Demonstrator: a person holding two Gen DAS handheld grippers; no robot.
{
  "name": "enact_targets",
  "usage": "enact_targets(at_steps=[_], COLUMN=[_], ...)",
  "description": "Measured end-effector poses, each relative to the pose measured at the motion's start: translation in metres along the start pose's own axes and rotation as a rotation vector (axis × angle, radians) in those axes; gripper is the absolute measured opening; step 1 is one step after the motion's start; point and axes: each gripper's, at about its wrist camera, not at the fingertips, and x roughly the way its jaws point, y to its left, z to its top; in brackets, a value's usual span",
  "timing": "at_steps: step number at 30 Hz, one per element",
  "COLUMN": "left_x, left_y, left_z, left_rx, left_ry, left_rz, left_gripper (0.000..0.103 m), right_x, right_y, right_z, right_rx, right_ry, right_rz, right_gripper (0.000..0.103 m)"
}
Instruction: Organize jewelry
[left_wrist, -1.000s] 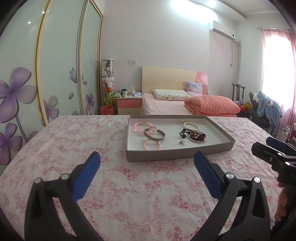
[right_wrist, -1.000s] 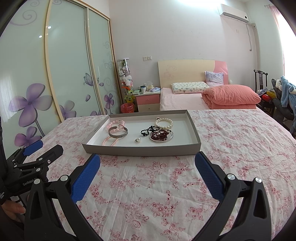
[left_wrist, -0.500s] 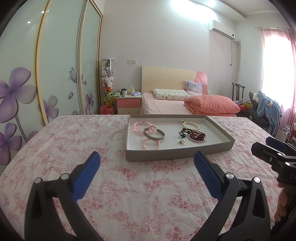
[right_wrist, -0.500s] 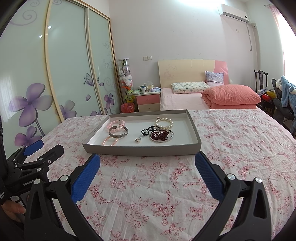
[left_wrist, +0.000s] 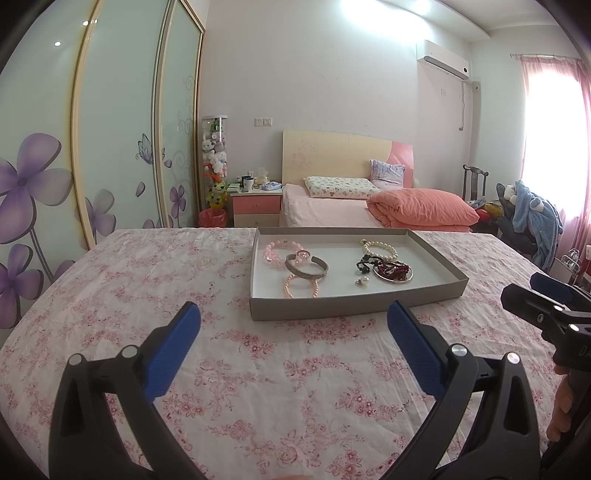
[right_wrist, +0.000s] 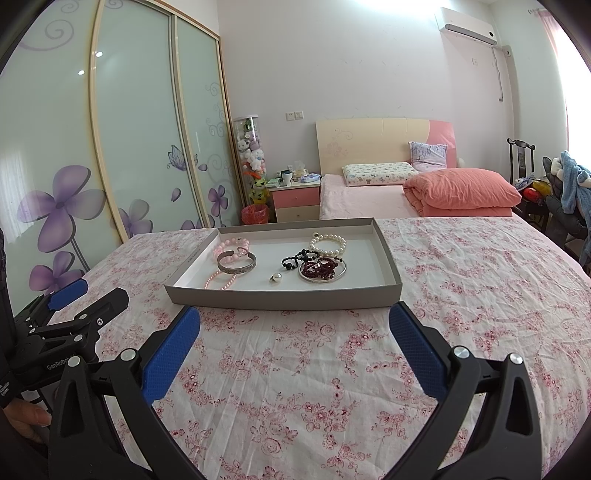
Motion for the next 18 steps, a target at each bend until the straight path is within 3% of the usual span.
enact_targets(at_steps=[18], left_x=[-0.0022], left_y=[-0.0014], left_z=[0.0007], left_rx=[0.000], left_ry=[0.004], left_rz=[-0.001], left_gripper=[0.099], right_x=[-0.0002], right_y=[0.0006], right_z=[0.0000], right_rx=[0.001], right_ry=[0.001], right_rz=[0.000], right_gripper=[0.101])
